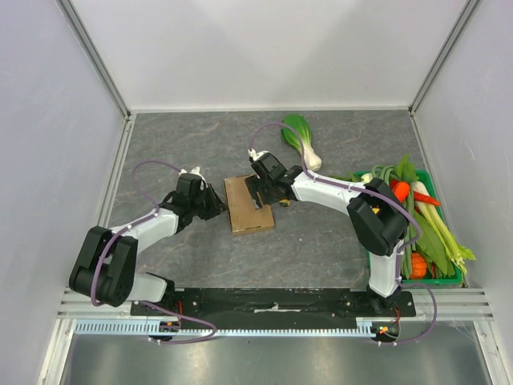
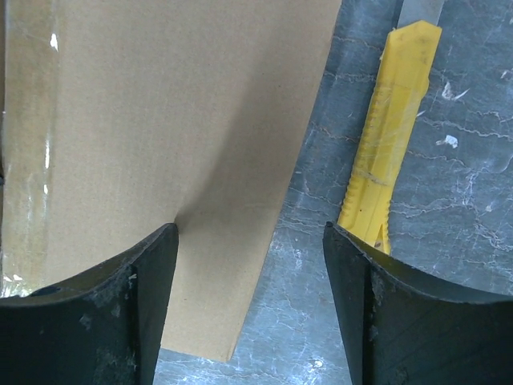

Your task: Unpack the express box

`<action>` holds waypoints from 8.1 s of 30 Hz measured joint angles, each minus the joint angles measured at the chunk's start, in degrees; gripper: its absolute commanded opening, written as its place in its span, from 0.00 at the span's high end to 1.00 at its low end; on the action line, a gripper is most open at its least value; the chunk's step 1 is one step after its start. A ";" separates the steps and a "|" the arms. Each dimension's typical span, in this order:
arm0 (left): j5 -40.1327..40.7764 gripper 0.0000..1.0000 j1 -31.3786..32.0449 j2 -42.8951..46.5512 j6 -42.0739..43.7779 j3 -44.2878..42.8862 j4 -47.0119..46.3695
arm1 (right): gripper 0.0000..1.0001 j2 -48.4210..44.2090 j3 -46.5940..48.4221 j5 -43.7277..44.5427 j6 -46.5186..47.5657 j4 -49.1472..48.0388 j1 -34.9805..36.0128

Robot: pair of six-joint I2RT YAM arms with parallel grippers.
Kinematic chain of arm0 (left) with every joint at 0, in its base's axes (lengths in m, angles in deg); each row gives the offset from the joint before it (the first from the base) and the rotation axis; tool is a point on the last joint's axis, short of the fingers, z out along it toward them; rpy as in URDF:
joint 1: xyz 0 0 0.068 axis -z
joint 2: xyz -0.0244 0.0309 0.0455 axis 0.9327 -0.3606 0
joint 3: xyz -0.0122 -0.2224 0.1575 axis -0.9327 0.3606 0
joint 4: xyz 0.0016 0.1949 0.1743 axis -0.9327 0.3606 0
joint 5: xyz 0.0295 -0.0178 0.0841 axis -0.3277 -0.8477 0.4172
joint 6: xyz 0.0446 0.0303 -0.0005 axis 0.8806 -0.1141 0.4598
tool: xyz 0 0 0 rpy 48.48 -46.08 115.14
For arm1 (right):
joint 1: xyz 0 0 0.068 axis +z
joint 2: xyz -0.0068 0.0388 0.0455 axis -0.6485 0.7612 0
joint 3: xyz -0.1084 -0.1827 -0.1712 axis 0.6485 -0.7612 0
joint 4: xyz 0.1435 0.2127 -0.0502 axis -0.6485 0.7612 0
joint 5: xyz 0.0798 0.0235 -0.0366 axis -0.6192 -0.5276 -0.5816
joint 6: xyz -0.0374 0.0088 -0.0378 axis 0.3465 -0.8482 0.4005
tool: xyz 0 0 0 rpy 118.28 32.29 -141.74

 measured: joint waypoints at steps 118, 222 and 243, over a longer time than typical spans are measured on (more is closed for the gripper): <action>-10.03 0.98 -10.67 7.82 18.58 -31.12 42.56 | 0.34 -1.42 8.48 3.10 -1.38 4.98 3.10; 6.19 0.52 -11.67 12.46 21.70 -30.47 46.75 | 0.26 4.57 -4.96 -22.38 -8.83 -19.61 -7.87; -5.73 0.16 -11.67 30.23 20.74 -36.24 49.18 | 0.02 -36.28 -7.89 -4.42 -9.44 -0.13 -7.80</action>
